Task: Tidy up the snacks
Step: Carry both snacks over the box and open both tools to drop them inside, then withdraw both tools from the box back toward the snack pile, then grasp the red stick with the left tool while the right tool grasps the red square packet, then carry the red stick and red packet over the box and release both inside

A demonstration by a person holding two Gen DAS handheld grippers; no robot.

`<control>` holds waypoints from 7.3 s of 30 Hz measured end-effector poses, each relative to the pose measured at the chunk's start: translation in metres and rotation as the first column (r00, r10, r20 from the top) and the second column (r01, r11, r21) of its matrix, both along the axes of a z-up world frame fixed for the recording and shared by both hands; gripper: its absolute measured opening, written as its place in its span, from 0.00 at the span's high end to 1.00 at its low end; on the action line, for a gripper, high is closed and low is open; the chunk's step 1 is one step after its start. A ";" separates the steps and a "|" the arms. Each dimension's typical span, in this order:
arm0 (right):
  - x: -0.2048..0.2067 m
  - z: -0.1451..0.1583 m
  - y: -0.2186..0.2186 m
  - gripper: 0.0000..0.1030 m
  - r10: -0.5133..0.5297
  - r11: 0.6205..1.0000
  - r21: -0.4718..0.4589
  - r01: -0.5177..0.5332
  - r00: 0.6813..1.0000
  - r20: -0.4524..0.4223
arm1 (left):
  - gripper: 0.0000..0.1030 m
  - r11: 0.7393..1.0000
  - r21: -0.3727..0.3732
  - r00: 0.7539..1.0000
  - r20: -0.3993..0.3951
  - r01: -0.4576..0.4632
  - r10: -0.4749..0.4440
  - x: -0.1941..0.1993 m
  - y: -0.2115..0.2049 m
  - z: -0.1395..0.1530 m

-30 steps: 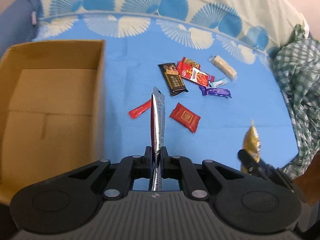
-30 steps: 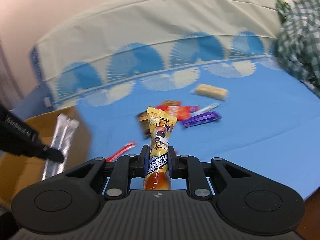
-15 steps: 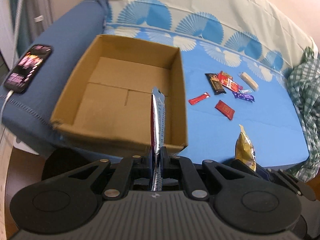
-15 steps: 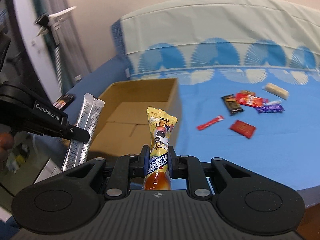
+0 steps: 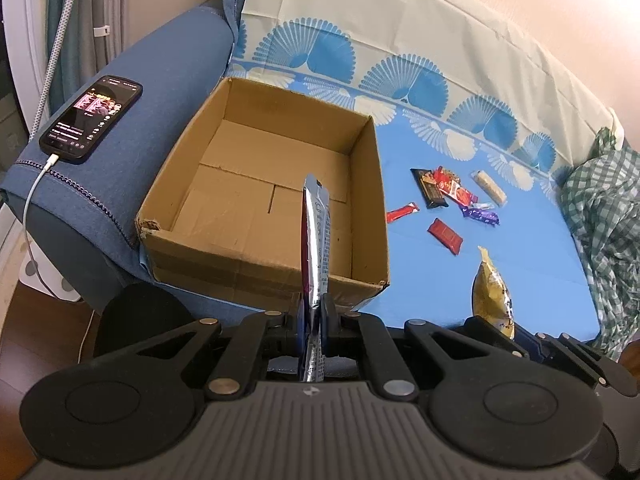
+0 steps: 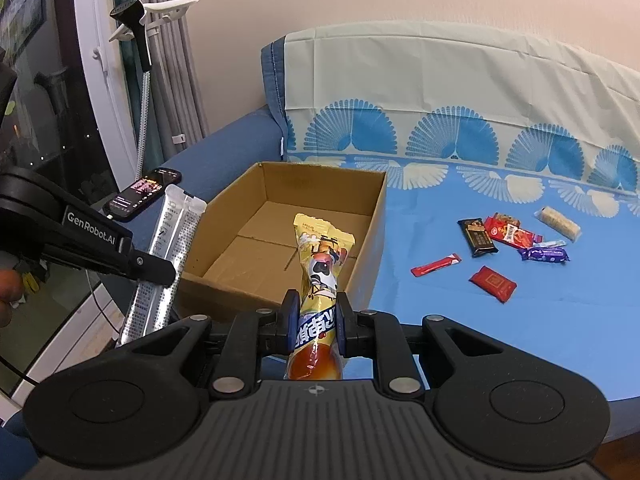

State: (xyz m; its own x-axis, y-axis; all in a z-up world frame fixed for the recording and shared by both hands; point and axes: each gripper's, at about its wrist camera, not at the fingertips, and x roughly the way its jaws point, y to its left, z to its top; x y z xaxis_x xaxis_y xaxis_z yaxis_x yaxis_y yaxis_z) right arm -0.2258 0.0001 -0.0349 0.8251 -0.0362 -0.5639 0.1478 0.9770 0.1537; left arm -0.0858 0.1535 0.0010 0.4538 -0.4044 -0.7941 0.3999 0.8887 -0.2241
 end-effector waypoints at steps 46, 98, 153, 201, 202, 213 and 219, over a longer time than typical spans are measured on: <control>0.224 -0.059 -0.017 0.81 0.080 0.996 0.055 -0.074 0.990 -0.112 | 0.93 0.995 0.084 0.998 -0.026 -0.061 0.064 0.215 -0.042 -0.050; 0.044 0.023 0.035 0.01 0.048 0.999 -0.024 -0.046 0.998 0.051 | 0.00 0.968 0.207 0.979 0.172 -0.143 0.108 0.009 0.015 -0.007; 0.023 -0.032 -0.138 0.01 -0.332 0.934 0.136 0.331 0.943 -0.016 | 0.00 0.945 0.317 0.981 0.140 0.085 -0.135 0.051 -0.161 -0.006; 0.146 -0.202 -0.305 0.53 -0.208 0.978 -0.052 0.202 0.968 -0.143 | 0.89 0.817 0.339 0.884 -0.167 0.467 -0.436 0.183 -0.387 -0.181; 0.140 -0.194 -0.304 0.53 -0.227 0.974 -0.045 0.223 0.965 -0.131 | 0.89 0.823 0.328 0.886 -0.151 0.463 -0.438 0.173 -0.382 -0.169; 0.056 -0.082 -0.227 0.53 -0.271 0.962 0.042 0.269 0.961 0.061 | 0.89 0.875 0.254 0.906 -0.010 0.412 -0.424 0.075 -0.282 -0.065; 0.022 -0.043 -0.156 0.53 -0.190 0.979 0.101 0.180 0.976 0.110 | 0.89 0.911 0.264 0.939 0.050 0.316 -0.340 0.037 -0.200 -0.029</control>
State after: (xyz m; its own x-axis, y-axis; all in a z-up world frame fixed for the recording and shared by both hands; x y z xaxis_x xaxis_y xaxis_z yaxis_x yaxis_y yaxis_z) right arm -0.2041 -0.1559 -0.0779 0.8697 -0.1480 -0.4709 0.3002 0.9158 0.2667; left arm -0.0488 -0.0468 -0.0277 0.4058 -0.3387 -0.8489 0.6869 0.7257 0.0388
